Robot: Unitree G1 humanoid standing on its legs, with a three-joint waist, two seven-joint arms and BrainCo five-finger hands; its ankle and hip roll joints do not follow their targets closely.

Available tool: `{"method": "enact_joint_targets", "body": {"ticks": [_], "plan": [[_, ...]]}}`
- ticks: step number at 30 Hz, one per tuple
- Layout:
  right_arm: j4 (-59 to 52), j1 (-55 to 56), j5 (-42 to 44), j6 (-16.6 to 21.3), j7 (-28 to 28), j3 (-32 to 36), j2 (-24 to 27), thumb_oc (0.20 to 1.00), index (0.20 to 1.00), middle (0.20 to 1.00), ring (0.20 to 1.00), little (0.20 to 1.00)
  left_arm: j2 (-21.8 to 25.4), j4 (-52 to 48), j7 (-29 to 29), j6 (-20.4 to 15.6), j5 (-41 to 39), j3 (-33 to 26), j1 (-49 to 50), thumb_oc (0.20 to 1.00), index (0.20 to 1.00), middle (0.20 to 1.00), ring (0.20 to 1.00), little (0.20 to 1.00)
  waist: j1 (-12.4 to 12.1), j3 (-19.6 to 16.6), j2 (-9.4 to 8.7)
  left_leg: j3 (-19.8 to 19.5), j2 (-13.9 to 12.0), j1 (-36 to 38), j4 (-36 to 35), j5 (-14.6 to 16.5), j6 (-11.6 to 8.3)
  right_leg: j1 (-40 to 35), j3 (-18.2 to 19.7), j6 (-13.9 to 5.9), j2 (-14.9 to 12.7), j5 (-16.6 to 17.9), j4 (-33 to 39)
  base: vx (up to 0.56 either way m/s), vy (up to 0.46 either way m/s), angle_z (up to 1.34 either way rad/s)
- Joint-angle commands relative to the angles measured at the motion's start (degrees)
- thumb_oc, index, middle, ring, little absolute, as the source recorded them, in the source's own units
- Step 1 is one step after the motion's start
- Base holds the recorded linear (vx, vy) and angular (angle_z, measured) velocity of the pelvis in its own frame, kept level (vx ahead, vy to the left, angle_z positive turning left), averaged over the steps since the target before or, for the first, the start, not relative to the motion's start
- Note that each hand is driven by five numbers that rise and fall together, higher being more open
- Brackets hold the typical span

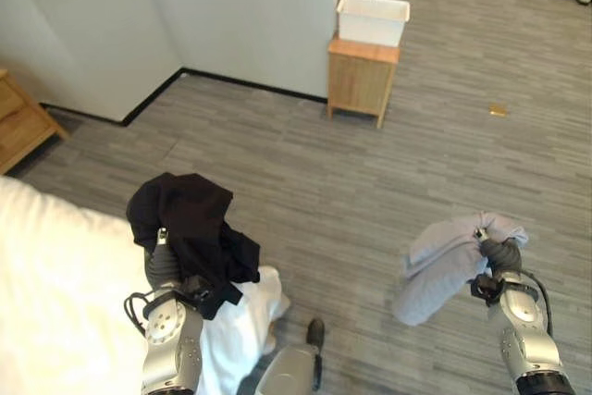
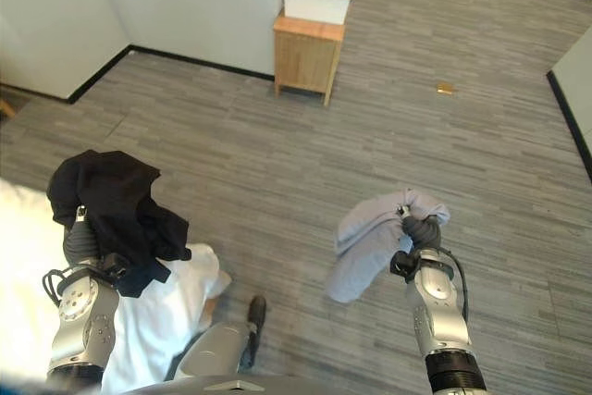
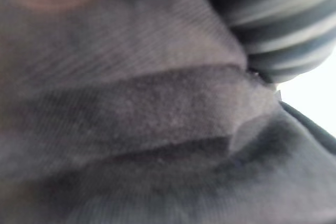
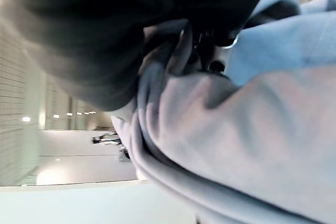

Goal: Pick up bed clothes into laundry basket.

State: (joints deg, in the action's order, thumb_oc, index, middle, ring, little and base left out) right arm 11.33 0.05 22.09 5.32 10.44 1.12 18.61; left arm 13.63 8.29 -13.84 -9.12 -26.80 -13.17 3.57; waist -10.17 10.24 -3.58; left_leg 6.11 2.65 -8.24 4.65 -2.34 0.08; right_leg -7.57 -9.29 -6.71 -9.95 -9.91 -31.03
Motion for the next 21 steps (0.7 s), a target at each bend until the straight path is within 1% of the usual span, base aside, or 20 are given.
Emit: {"method": "enact_joint_targets", "body": {"ticks": [1,2,3,4,5,6,7,8,9,10,11,12,13,14,15,17,18,19,20,21], "plan": [[-1.6,-3.6,-2.8,4.1,0.0,2.8,0.1,0.200,0.200,0.200,0.200,0.200,5.8,-7.2,-0.4,-3.8,0.3,2.8,-0.3,0.200,0.200,0.200,0.200,0.200,1.3,-1.5,2.12,-3.6,-0.5,4.9,-1.9,0.2,3.67,8.3,0.1,-2.19,-2.6,20.1,-9.1,0.45,0.183,0.23],[-1.5,-3.3,-2.5,4.0,-0.1,2.9,-0.1,0.200,0.200,0.200,0.200,0.200,6.1,-7.0,-0.4,-3.7,0.5,3.2,-1.0,0.200,0.200,0.200,0.200,0.200,2.4,-1.2,2.69,-4.5,-0.3,7.0,-3.2,0.7,3.84,11.9,0.1,-1.55,-1.7,16.7,-9.1,0.46,0.174,0.43],[-1.6,-3.4,-2.4,4.0,-0.1,2.9,-0.1,0.200,0.200,0.200,0.200,0.200,6.1,-6.9,-0.4,-3.8,0.5,3.2,-1.0,0.200,0.200,0.200,0.200,0.200,2.5,-1.3,2.78,-4.5,-0.4,6.9,-3.3,0.5,3.79,12.0,-0.1,-1.40,-1.6,16.8,-9.1,0.36,0.017,0.68],[-1.9,-3.0,-2.2,3.9,-0.4,2.9,-0.2,0.200,0.200,0.200,0.200,0.200,6.3,-7.3,-0.3,-3.7,0.3,3.3,-1.3,0.200,0.200,0.200,0.200,0.200,3.5,-1.0,3.16,-5.4,-0.6,9.3,-4.5,0.9,3.50,14.6,-1.6,-0.85,-1.5,14.8,-5.7,0.41,-0.048,0.52],[-2.0,-3.0,-1.6,3.9,-0.8,3.0,-0.3,0.200,0.200,0.200,0.200,0.200,6.6,-7.5,0.0,-4.0,0.2,2.9,-1.5,0.200,0.200,0.200,0.200,0.200,4.0,-0.9,3.09,-5.7,-0.8,11.5,-5.7,1.8,2.75,16.3,-3.9,-0.74,-3.0,13.5,1.0,0.75,-0.179,0.58],[-1.6,-2.8,-1.2,3.7,-0.7,3.5,-0.1,0.200,0.200,0.200,0.200,0.200,7.1,-7.7,0.7,-4.1,-0.1,2.4,-1.1,0.200,0.200,0.200,0.200,0.200,4.7,-0.7,2.75,-6.8,-1.3,14.0,-6.9,3.3,1.21,17.6,-7.2,-1.35,-4.6,14.7,13.3,0.73,-0.236,0.38],[-1.5,-2.5,-1.2,3.5,-0.6,3.7,-0.1,0.200,0.200,0.200,0.200,0.200,7.2,-7.4,1.0,-3.9,-0.1,2.2,-0.9,0.200,0.200,0.200,0.200,0.200,5.1,-0.9,2.39,-7.4,-1.6,15.1,-7.3,4.3,0.52,17.5,-7.1,-2.00,-4.1,15.0,19.0,0.53,-0.202,0.31],[-1.6,-2.4,-1.2,3.5,-0.5,3.7,-0.2,0.200,0.200,0.200,0.200,0.200,7.2,-7.4,1.0,-3.9,-0.1,2.2,-0.8,0.200,0.200,0.200,0.200,0.200,5.4,-0.7,2.92,-7.7,-2.3,15.7,-7.5,4.5,0.34,15.9,-7.9,-1.94,-3.2,15.7,20.8,0.42,-0.155,0.22],[-1.9,-1.6,-1.4,3.5,-0.4,3.9,-0.3,0.200,0.200,0.200,0.200,0.200,7.4,-6.8,1.1,-3.8,0.2,1.7,-0.7,0.200,0.200,0.200,0.200,0.200,5.9,-0.6,2.68,-8.4,-3.1,17.3,-7.7,5.9,-0.63,15.9,-6.7,-2.54,-1.4,16.1,28.0,0.53,-0.195,0.26],[-1.7,-1.2,-1.8,3.5,-0.1,4.2,-0.2,0.200,0.200,0.200,0.200,0.200,7.6,-6.3,1.2,-3.7,0.5,1.2,-1.2,0.200,0.200,0.200,0.200,0.200,6.5,-0.8,2.79,-9.4,-4.4,19.3,-7.5,7.1,-1.51,17.2,-5.8,-3.67,-0.4,18.1,35.5,0.83,-0.304,0.44],[-2.2,-1.2,-1.9,3.6,0.4,4.7,-0.3,0.200,0.200,0.200,0.200,0.200,7.8,-6.4,1.0,-4.0,0.8,0.7,-1.1,0.200,0.200,0.200,0.200,0.200,6.9,-1.2,2.45,-9.7,-5.7,20.9,-6.9,8.3,-2.51,18.9,-5.6,-5.12,-1.4,19.7,35.9,0.61,-0.216,0.57],[-2.2,-1.2,-1.9,3.6,0.4,4.7,-0.4,0.200,0.200,0.200,0.200,0.200,7.8,-6.4,1.0,-4.0,0.9,0.6,-1.1,0.200,0.200,0.200,0.200,0.200,6.9,-1.3,2.61,-9.7,-5.9,20.9,-6.9,8.5,-2.57,18.9,-5.7,-5.14,-1.2,19.6,35.9,0.47,-0.181,0.60],[-2.1,-1.1,-2.0,3.6,0.4,5.0,-0.3,0.200,0.200,0.200,0.200,0.200,7.8,-6.3,1.1,-4.2,1.1,0.5,-0.9,0.200,0.200,0.200,0.200,0.200,7.2,-1.6,2.60,-9.9,-6.5,21.8,-6.4,9.0,-3.07,19.0,-5.8,-5.63,-1.8,20.9,35.3,0.34,-0.162,0.66],[-2.0,-1.1,-1.8,3.7,0.2,5.2,0.0,0.200,0.200,0.200,0.200,0.200,8.0,-6.2,1.3,-4.3,1.6,0.7,-1.2,0.200,0.200,0.200,0.200,0.200,7.5,-2.1,2.45,-10.6,-7.1,22.4,-5.3,9.3,-3.75,18.4,-5.6,-5.38,-2.3,20.9,34.2,0.48,-0.246,0.54],[-1.8,-1.5,-1.5,4.1,0.2,5.2,0.1,0.200,0.200,0.200,0.200,0.200,8.0,-5.9,1.5,-4.4,1.7,0.7,-1.5,0.200,0.200,0.200,0.200,0.200,7.6,-2.6,2.64,-10.1,-8.2,23.5,-5.1,9.4,-4.39,18.2,-7.6,-5.16,-2.6,21.7,33.4,0.51,-0.311,0.54],[-1.6,-3.1,-1.4,4.3,-0.1,5.0,1.3,0.200,0.200,0.200,0.200,0.200,7.7,-5.9,2.0,-4.3,2.0,1.7,-2.2,0.200,0.200,0.200,0.200,0.200,8.0,-3.2,3.29,-10.2,-10.5,23.4,-1.5,7.8,-5.73,17.1,-9.7,-3.88,-1.7,20.7,32.4,0.44,-0.327,0.31],[-1.2,-4.0,-1.3,4.5,-0.5,4.4,1.8,0.200,0.200,0.200,0.200,0.200,7.7,-5.6,2.1,-4.2,2.3,2.3,-2.8,0.200,0.200,0.200,0.200,0.200,8.2,-3.3,3.96,-10.3,-11.5,23.4,1.8,4.9,-6.61,16.8,-10.2,-2.97,-0.7,19.1,30.4,0.53,-0.413,0.25],[-1.3,-4.6,-1.3,4.4,-1.1,3.2,3.0,0.200,0.200,0.200,0.200,0.200,7.3,-5.5,2.1,-4.2,1.7,3.2,-3.6,0.200,0.200,0.200,0.200,0.200,8.1,-3.0,4.25,-9.0,-12.9,20.2,13.4,-3.0,-7.83,14.2,-11.0,-0.65,0.8,16.5,29.8,0.40,-0.320,0.06],[-1.2,-4.6,-1.3,4.4,-1.2,3.3,3.0,0.200,0.200,0.200,0.200,0.200,7.3,-5.5,2.1,-4.2,1.7,3.3,-3.7,0.200,0.200,0.200,0.200,0.200,8.4,-3.1,3.95,-9.4,-12.5,19.5,13.7,-3.2,-7.83,14.4,-11.2,-0.57,0.4,16.7,29.9,0.38,-0.364,-0.05],[-1.8,-4.8,-0.8,4.4,-1.0,2.8,3.6,0.200,0.200,0.200,0.200,0.200,7.0,-5.2,2.2,-4.0,0.5,4.1,-4.5,0.200,0.200,0.200,0.200,0.200,8.1,-2.4,3.27,-7.3,-13.8,16.3,20.5,-6.8,-7.99,11.6,-12.0,0.95,1.5,14.8,30.3,0.26,-0.352,-0.14]]}}
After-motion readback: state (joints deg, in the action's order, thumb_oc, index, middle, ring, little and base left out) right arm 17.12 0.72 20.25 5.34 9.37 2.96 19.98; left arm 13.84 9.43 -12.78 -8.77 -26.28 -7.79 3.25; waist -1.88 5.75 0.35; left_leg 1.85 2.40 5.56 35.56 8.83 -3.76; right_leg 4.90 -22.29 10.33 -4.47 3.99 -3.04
